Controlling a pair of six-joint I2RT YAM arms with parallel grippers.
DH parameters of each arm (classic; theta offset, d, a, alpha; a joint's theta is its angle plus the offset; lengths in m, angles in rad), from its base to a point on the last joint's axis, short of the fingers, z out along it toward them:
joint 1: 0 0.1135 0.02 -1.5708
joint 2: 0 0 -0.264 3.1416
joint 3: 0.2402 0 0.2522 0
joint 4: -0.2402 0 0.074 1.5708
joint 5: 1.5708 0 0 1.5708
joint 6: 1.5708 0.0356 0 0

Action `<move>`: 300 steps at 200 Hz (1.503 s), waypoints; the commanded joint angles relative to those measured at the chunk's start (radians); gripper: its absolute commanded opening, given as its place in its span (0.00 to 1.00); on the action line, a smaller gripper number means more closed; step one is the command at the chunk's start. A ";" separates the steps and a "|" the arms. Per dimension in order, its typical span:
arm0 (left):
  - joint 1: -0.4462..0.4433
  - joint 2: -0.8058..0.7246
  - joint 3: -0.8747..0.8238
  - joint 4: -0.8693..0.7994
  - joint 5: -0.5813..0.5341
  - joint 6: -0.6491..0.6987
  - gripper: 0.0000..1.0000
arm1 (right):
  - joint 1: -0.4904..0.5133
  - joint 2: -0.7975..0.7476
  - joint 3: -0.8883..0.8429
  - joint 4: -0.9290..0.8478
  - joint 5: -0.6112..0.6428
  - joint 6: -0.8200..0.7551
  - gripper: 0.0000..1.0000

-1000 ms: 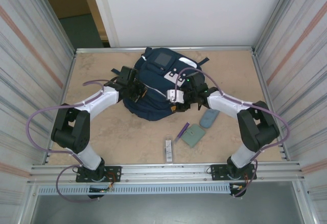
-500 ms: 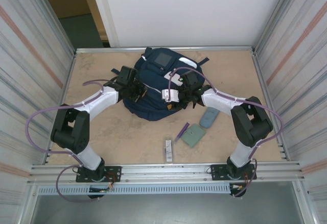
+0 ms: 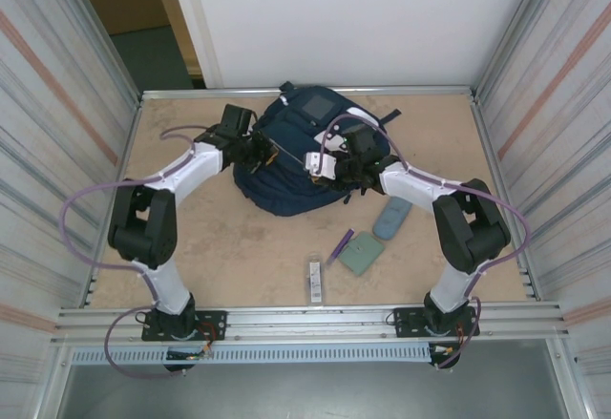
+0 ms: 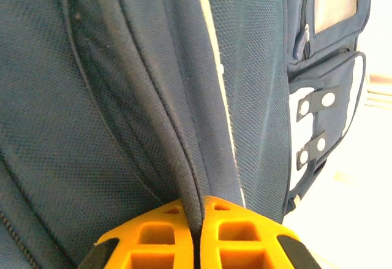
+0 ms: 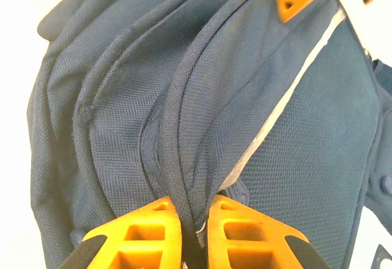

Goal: Pack the student bag

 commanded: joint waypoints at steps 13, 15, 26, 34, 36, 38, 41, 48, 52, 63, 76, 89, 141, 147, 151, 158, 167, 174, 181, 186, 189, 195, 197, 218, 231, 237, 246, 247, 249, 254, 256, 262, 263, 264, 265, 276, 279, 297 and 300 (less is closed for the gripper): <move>0.075 0.078 0.100 0.030 0.107 0.223 0.17 | 0.024 0.072 0.112 0.121 0.058 0.212 0.03; 0.080 0.070 0.095 0.032 0.105 0.230 0.18 | 0.026 0.080 0.119 0.122 0.069 0.221 0.03; 0.101 0.010 0.053 0.046 0.090 0.272 0.24 | 0.039 0.118 0.156 0.115 0.119 0.281 0.03; 0.110 -0.047 0.014 0.052 0.079 0.326 0.27 | 0.045 0.139 0.176 0.119 0.147 0.333 0.02; 0.111 -0.061 0.006 0.052 0.077 0.342 0.27 | 0.047 0.141 0.181 0.123 0.155 0.348 0.02; 0.113 -0.078 -0.003 0.052 0.078 0.359 0.28 | 0.048 0.146 0.185 0.124 0.162 0.366 0.02; 0.112 -0.101 -0.018 0.049 0.078 0.387 0.28 | 0.050 0.152 0.189 0.129 0.169 0.390 0.02; 0.112 -0.152 -0.050 0.042 0.084 0.458 0.28 | 0.051 0.161 0.200 0.130 0.173 0.444 0.02; 0.108 -0.180 -0.073 0.042 0.090 0.497 0.28 | 0.054 0.165 0.205 0.130 0.173 0.476 0.02; 0.081 -0.252 -0.147 0.062 0.095 0.593 0.26 | 0.052 0.168 0.213 0.137 0.153 0.556 0.02; 0.023 -0.317 -0.250 0.133 0.115 0.703 0.23 | 0.051 0.169 0.213 0.149 0.113 0.626 0.01; -0.036 -0.347 -0.339 0.228 0.143 0.780 0.22 | 0.050 0.163 0.208 0.165 0.061 0.667 0.01; -0.176 -0.280 -0.373 0.391 0.154 1.120 0.28 | 0.016 0.150 0.225 0.127 -0.089 0.746 0.00; -0.181 -0.267 -0.359 0.390 0.154 1.149 0.29 | 0.009 0.150 0.228 0.126 -0.106 0.764 0.00; -0.181 -0.256 -0.352 0.390 0.155 1.164 0.29 | 0.004 0.149 0.230 0.125 -0.115 0.780 0.00; -0.180 -0.237 -0.339 0.391 0.142 1.179 0.29 | -0.002 0.148 0.232 0.125 -0.134 0.804 0.00; -0.180 -0.215 -0.323 0.386 0.124 1.200 0.29 | -0.007 0.146 0.233 0.123 -0.156 0.825 0.00; -0.179 -0.200 -0.315 0.388 0.126 1.222 0.29 | -0.010 0.144 0.236 0.120 -0.170 0.837 0.00; -0.180 -0.185 -0.312 0.396 0.142 1.247 0.29 | -0.013 0.143 0.238 0.113 -0.183 0.847 0.00; -0.180 -0.174 -0.312 0.400 0.156 1.265 0.29 | -0.014 0.144 0.241 0.105 -0.191 0.852 0.00; -0.179 -0.170 -0.312 0.403 0.167 1.276 0.29 | -0.015 0.144 0.244 0.098 -0.195 0.854 0.00; -0.179 -0.161 -0.314 0.415 0.188 1.299 0.29 | -0.015 0.144 0.250 0.086 -0.204 0.856 0.00; -0.180 -0.158 -0.316 0.419 0.197 1.306 0.29 | -0.015 0.144 0.255 0.081 -0.206 0.856 0.00; -0.180 -0.137 -0.343 0.489 0.220 1.365 0.30 | -0.014 0.146 0.280 0.030 -0.225 0.853 0.00; -0.180 -0.121 -0.348 0.516 0.184 1.374 0.30 | -0.010 0.145 0.286 0.022 -0.223 0.848 0.00; -0.180 -0.112 -0.347 0.521 0.159 1.377 0.29 | -0.010 0.142 0.286 0.019 -0.223 0.847 0.00; -0.179 -0.097 -0.341 0.520 0.126 1.381 0.28 | -0.010 0.143 0.290 0.011 -0.222 0.846 0.00; -0.179 -0.096 -0.341 0.521 0.125 1.382 0.28 | -0.009 0.144 0.291 0.010 -0.224 0.846 0.00; -0.179 -0.093 -0.341 0.524 0.118 1.384 0.28 | -0.010 0.143 0.293 0.007 -0.225 0.846 0.00; -0.180 -0.089 -0.343 0.532 0.105 1.385 0.27 | -0.009 0.144 0.293 0.001 -0.226 0.843 0.00; -0.180 -0.087 -0.345 0.538 0.099 1.384 0.26 | -0.009 0.144 0.293 -0.001 -0.225 0.843 0.00; -0.180 -0.082 -0.351 0.557 0.081 1.381 0.25 | -0.006 0.143 0.294 -0.011 -0.226 0.834 0.00; -0.179 -0.081 -0.352 0.560 0.077 1.380 0.24 | -0.006 0.143 0.296 -0.012 -0.227 0.833 0.00; -0.179 -0.081 -0.353 0.564 0.074 1.378 0.24 | -0.006 0.142 0.295 -0.013 -0.227 0.831 0.00; -0.179 -0.080 -0.355 0.567 0.070 1.377 0.23 | -0.005 0.142 0.296 -0.015 -0.227 0.829 0.00; -0.179 -0.072 -0.367 0.596 0.035 1.372 0.18 | -0.002 0.140 0.294 -0.030 -0.221 0.814 0.00; -0.180 -0.071 -0.372 0.604 0.025 1.370 0.17 | -0.001 0.141 0.294 -0.035 -0.220 0.810 0.00; -0.180 -0.060 -0.398 0.650 -0.046 1.354 0.11 | 0.000 0.137 0.292 -0.047 -0.217 0.806 0.00; -0.180 -0.058 -0.403 0.658 -0.058 1.353 0.09 | 0.000 0.137 0.293 -0.048 -0.216 0.805 0.00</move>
